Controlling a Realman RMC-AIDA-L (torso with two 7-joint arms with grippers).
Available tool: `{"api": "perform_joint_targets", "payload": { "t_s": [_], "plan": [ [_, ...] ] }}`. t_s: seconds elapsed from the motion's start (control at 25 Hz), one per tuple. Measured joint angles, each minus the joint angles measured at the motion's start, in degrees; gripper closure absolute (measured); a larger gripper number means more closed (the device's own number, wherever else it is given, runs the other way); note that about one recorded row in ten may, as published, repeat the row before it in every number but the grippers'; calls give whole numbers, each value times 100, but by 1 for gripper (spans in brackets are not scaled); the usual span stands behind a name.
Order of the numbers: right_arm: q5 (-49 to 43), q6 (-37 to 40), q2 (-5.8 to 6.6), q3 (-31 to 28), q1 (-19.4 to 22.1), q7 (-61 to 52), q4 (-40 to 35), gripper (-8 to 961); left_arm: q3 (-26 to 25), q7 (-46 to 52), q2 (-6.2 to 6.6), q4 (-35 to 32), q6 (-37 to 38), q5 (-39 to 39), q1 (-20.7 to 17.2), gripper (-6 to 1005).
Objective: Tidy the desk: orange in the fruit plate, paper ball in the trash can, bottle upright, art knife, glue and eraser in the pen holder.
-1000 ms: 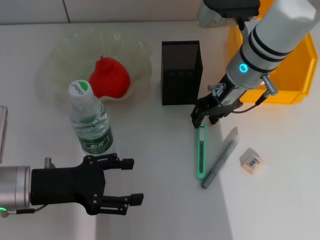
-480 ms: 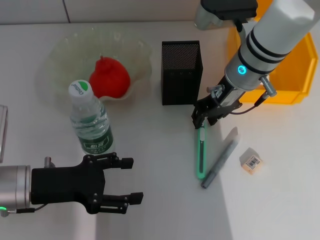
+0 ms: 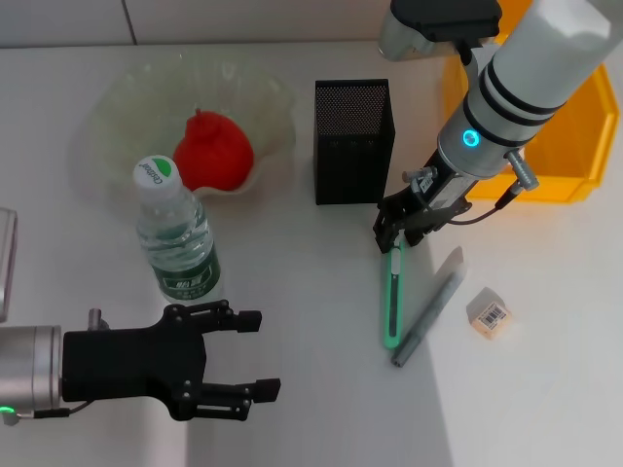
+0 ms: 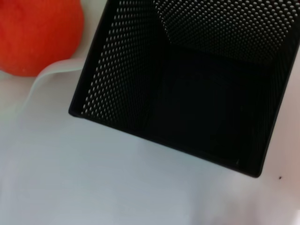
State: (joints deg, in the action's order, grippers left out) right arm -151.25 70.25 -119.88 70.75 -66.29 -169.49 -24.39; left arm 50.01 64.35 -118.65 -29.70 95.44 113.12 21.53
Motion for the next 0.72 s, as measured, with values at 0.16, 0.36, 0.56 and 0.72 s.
{"api": "perform_joint_targets", "payload": {
  "t_s": [0.16, 0.36, 0.56, 0.72],
  "plan": [
    [0, -3, 0, 28, 1, 9, 12, 691, 0, -17, 0, 12, 0, 0, 0, 140],
    [7, 3, 0, 72, 15, 11, 14, 744, 0, -19, 0, 12, 0, -13, 0, 140],
    [10, 13, 0, 72, 40, 12, -1, 763, -1, -27, 6, 12, 1, -30, 0, 140],
    [10, 24, 0, 80, 53, 29, -41, 779, 0, -28, 9, 8, 0, -33, -13, 140]
  ]
}}
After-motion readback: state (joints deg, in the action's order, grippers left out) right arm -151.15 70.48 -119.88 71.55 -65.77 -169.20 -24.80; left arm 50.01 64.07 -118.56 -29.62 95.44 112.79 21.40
